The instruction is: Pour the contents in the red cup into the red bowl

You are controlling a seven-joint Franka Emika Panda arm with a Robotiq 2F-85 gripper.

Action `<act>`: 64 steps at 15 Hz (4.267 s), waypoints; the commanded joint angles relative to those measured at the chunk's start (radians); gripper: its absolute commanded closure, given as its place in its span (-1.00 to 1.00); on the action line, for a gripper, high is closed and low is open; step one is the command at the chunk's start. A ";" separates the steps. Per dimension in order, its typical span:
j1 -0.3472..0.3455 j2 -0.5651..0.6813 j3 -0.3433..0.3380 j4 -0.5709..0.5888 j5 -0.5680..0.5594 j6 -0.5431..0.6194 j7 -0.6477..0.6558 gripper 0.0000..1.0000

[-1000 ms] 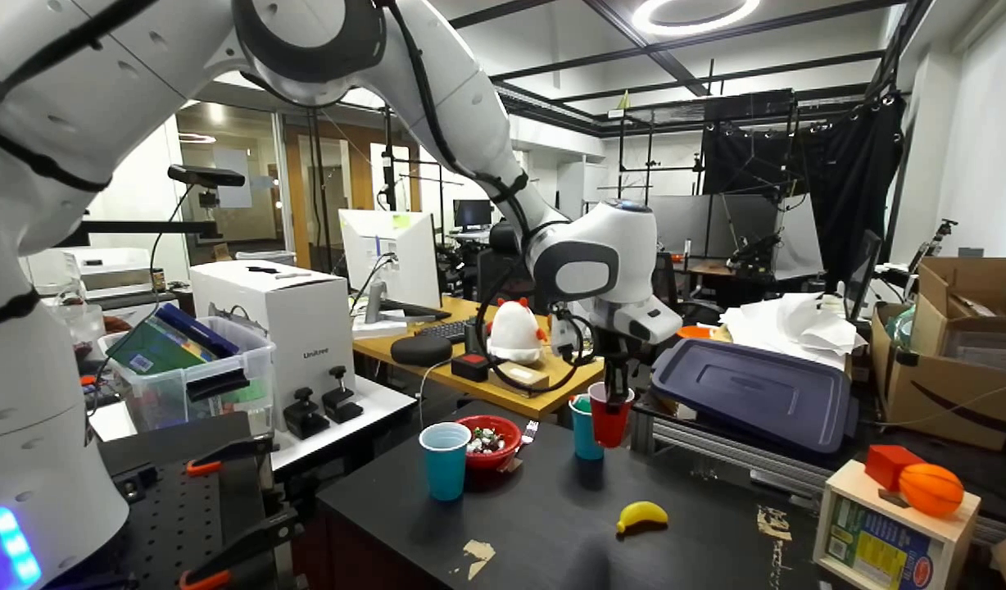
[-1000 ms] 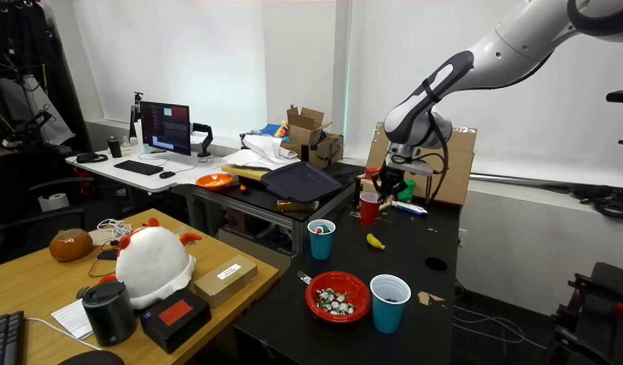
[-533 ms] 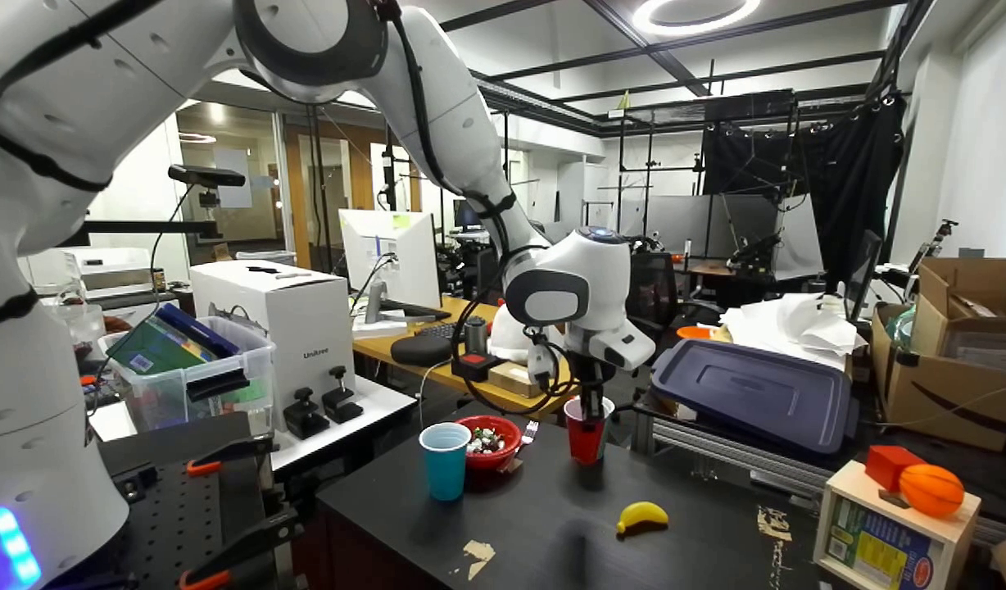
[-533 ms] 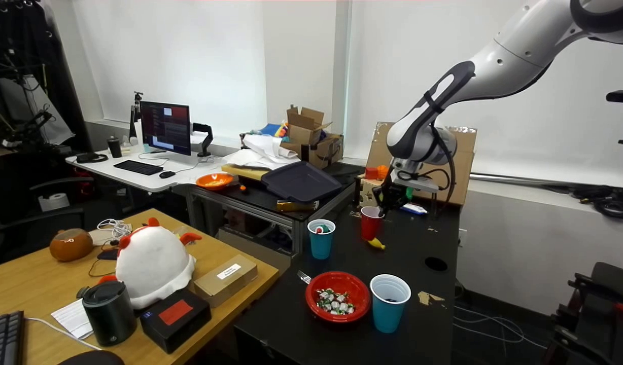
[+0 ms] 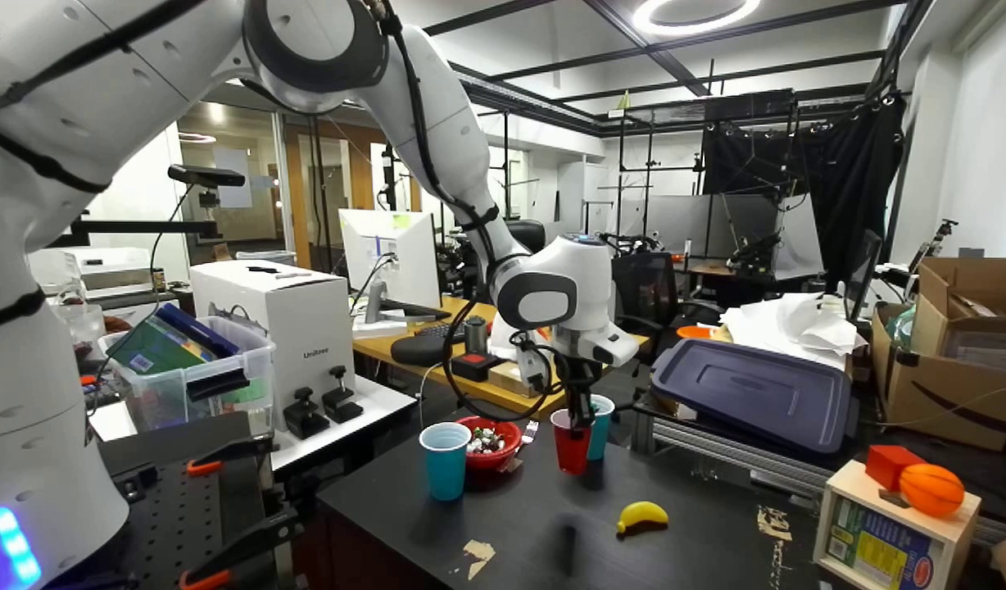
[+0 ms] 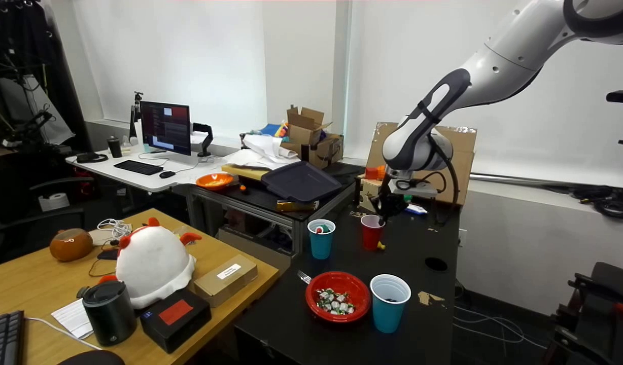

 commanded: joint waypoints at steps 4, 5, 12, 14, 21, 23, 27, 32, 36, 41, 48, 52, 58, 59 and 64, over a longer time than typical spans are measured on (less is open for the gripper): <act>0.051 0.044 -0.056 0.051 -0.057 -0.037 0.066 0.98; 0.052 0.055 -0.056 0.061 -0.056 -0.041 0.069 0.98; 0.034 0.121 -0.049 0.142 -0.044 -0.091 0.082 0.98; 0.029 0.135 -0.050 0.168 -0.041 -0.106 0.093 0.98; 0.001 0.178 -0.043 0.241 -0.017 -0.129 0.130 0.98; -0.005 0.190 -0.041 0.258 -0.013 -0.133 0.138 0.98; -0.002 0.223 -0.040 0.299 -0.010 -0.153 0.163 0.98; 0.001 0.256 -0.032 0.346 -0.011 -0.177 0.168 0.98; 0.000 0.270 -0.030 0.370 -0.012 -0.189 0.168 0.98; 0.003 0.268 -0.033 0.381 -0.016 -0.207 0.167 0.16; 0.023 0.153 -0.028 0.295 -0.023 -0.173 0.146 -0.89; 0.059 0.004 -0.039 0.198 -0.047 -0.202 0.143 -1.00; 0.121 -0.242 -0.064 0.049 -0.127 -0.331 0.149 -1.00; 0.131 -0.274 -0.070 0.033 -0.150 -0.357 0.152 -1.00; 0.181 -0.439 -0.091 -0.050 -0.310 -0.492 0.153 -1.00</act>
